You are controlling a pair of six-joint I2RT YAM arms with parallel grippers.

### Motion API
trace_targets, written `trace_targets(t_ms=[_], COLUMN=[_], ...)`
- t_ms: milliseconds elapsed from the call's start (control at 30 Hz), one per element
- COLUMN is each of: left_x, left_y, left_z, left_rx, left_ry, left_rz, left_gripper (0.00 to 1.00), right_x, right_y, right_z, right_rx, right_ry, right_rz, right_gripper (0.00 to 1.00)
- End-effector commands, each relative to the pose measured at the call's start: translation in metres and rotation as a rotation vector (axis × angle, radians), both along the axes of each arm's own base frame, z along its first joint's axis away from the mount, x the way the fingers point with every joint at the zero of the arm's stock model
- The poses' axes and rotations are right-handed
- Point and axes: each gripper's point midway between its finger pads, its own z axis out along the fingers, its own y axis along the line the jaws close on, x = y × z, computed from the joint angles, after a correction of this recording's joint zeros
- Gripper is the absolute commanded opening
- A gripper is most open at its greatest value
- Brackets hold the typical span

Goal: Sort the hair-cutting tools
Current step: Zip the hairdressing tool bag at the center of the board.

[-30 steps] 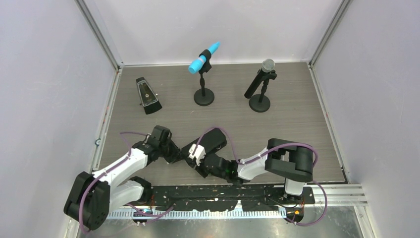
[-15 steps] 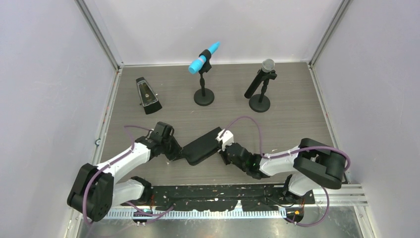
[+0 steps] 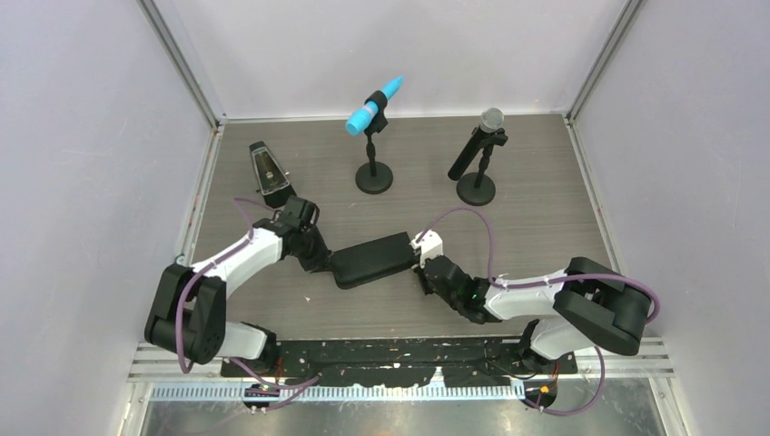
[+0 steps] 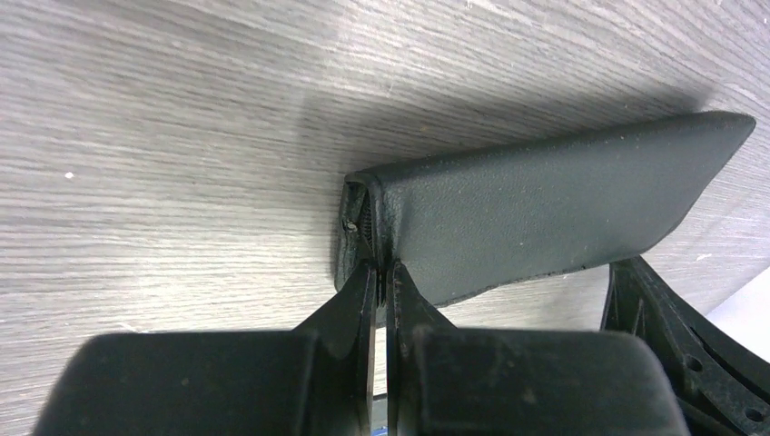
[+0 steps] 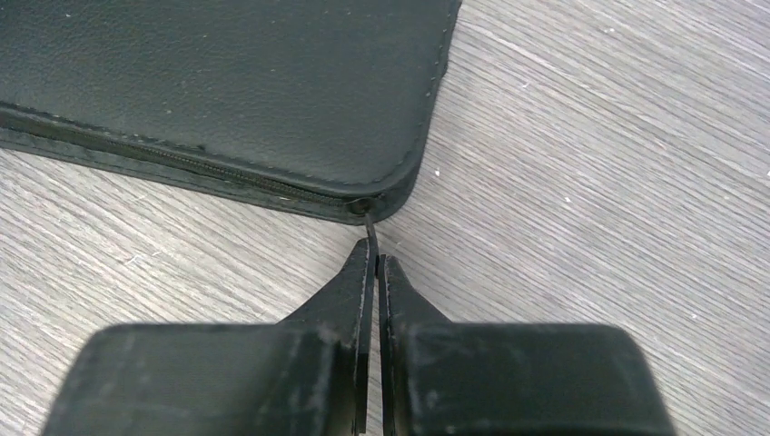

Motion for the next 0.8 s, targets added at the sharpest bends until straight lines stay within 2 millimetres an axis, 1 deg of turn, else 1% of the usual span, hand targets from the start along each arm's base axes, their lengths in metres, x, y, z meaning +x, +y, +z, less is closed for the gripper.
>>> trace_targets(t_ms=[0, 33, 100, 167, 233, 267, 333, 367, 400, 433, 467, 533, 567, 600, 633, 667, 700, 733, 767], left_x=[0.0, 0.003, 0.01, 0.022, 0.037, 0.043, 0.057, 0.062, 0.065, 0.067, 0.066, 0.059, 0.052, 0.045, 0.038, 0.026, 0.019, 0.012, 0.006], left_y=[0.043, 0.045, 0.05, 0.05, 0.047, 0.044, 0.037, 0.035, 0.034, 0.035, 0.037, 0.046, 0.048, 0.048, 0.049, 0.047, 0.04, 0.034, 0.029], left_z=[-0.012, -0.012, -0.014, -0.013, -0.009, -0.007, 0.003, 0.01, 0.016, 0.024, 0.029, 0.039, 0.04, 0.044, 0.038, 0.034, 0.033, 0.03, 0.029], left_rx=[0.187, 0.192, 0.197, 0.198, 0.196, 0.19, 0.168, 0.161, 0.157, 0.156, 0.16, 0.182, 0.176, 0.16, 0.152, 0.126, 0.073, 0.038, 0.01], left_ry=[0.044, 0.044, 0.044, 0.033, 0.024, 0.025, 0.009, -0.004, -0.019, -0.04, -0.056, -0.081, -0.081, -0.103, -0.093, -0.094, -0.098, -0.093, -0.088], left_rz=[0.006, 0.012, 0.024, 0.03, 0.03, 0.026, 0.017, 0.017, 0.022, 0.032, 0.046, 0.095, 0.115, 0.135, 0.154, 0.164, 0.158, 0.16, 0.156], left_gripper=[0.0, 0.01, 0.07, 0.16, 0.24, 0.3, 0.47, 0.57, 0.65, 0.71, 0.75, 0.77, 0.77, 0.77, 0.78, 0.78, 0.78, 0.77, 0.77], right_x=[0.002, 0.002, -0.006, -0.017, -0.028, -0.033, -0.042, -0.049, -0.05, -0.056, -0.057, -0.06, -0.064, -0.062, -0.062, -0.063, -0.063, -0.064, -0.064], right_y=[-0.037, -0.034, -0.024, -0.011, 0.006, 0.018, 0.043, 0.053, 0.068, 0.078, 0.092, 0.114, 0.123, 0.134, 0.145, 0.149, 0.157, 0.16, 0.165], right_z=[-0.008, -0.006, -0.007, -0.007, -0.005, -0.002, 0.005, 0.007, 0.013, 0.016, 0.02, 0.026, 0.028, 0.03, 0.036, 0.031, 0.035, 0.03, 0.032], right_rx=[-0.09, -0.085, -0.08, -0.057, -0.015, 0.016, 0.056, 0.065, 0.08, 0.088, 0.098, 0.12, 0.133, 0.141, 0.158, 0.15, 0.162, 0.154, 0.164], right_ry=[0.002, 0.007, 0.047, 0.079, 0.101, 0.112, 0.129, 0.132, 0.135, 0.134, 0.137, 0.14, 0.144, 0.146, 0.141, 0.15, 0.149, 0.158, 0.157], right_rz=[-0.094, -0.081, -0.028, 0.035, 0.101, 0.14, 0.209, 0.242, 0.272, 0.301, 0.325, 0.36, 0.38, 0.387, 0.401, 0.406, 0.42, 0.424, 0.432], right_gripper=[0.05, 0.05, 0.05, 0.05, 0.05, 0.05, 0.05, 0.05, 0.05, 0.05, 0.05, 0.05, 0.05, 0.05, 0.05, 0.05, 0.05, 0.05, 0.05])
